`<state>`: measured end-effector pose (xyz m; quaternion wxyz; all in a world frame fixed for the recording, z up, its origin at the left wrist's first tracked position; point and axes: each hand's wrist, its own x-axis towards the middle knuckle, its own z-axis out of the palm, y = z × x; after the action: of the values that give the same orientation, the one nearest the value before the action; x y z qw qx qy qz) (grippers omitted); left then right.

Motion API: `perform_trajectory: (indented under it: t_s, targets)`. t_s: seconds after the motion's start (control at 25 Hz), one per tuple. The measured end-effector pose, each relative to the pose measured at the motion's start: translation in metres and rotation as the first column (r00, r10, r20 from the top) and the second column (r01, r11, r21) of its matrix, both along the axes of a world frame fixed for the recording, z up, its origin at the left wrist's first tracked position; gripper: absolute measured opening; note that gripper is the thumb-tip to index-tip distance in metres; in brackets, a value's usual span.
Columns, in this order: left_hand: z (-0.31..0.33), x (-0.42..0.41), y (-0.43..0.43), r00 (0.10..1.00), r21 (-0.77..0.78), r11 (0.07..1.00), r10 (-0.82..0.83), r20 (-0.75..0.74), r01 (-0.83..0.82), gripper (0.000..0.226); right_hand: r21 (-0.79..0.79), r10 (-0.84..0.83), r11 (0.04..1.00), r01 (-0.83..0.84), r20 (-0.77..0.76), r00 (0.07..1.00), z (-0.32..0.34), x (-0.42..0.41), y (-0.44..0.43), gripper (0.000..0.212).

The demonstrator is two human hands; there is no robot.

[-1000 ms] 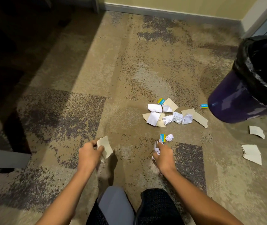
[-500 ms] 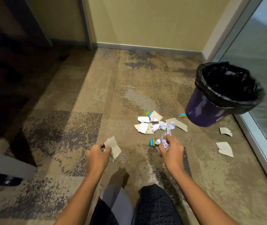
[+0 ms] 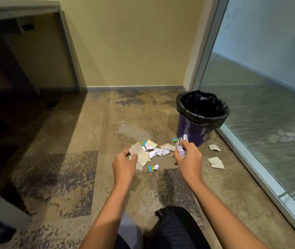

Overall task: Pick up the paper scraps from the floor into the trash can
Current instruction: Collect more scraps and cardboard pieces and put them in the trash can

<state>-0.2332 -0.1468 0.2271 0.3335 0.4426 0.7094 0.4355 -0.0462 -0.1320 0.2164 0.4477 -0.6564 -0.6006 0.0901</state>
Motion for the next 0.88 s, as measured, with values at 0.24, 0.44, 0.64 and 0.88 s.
perform_trajectory:
  t_s: [0.24, 0.44, 0.64, 0.88]
  targets:
    - [0.029, 0.042, 0.005, 0.996, 0.058, 0.994, -0.09, 0.002, 0.09, 0.019, 0.017, -0.085, 0.996, 0.086, -0.053, 0.995, 0.02, 0.044, -0.005, 0.012]
    - [0.036, 0.101, 0.022, 0.988, 0.075, 0.985, -0.152, -0.039, 0.155, 0.015, 0.025, -0.124, 0.992, 0.128, -0.11, 0.986, 0.029, 0.082, 0.004, 0.01]
    - [0.034, 0.138, 0.033, 0.988, 0.105, 0.985, -0.132, -0.076, 0.139, 0.024, 0.029, -0.082, 0.996, 0.089, -0.196, 0.977, 0.011, 0.116, 0.02, 0.011]
    - [0.026, 0.168, 0.081, 0.984, 0.091, 0.982, -0.162, -0.07, 0.168, 0.021, 0.007, -0.137, 0.989, 0.145, -0.279, 0.951, -0.004, 0.149, 0.063, 0.013]
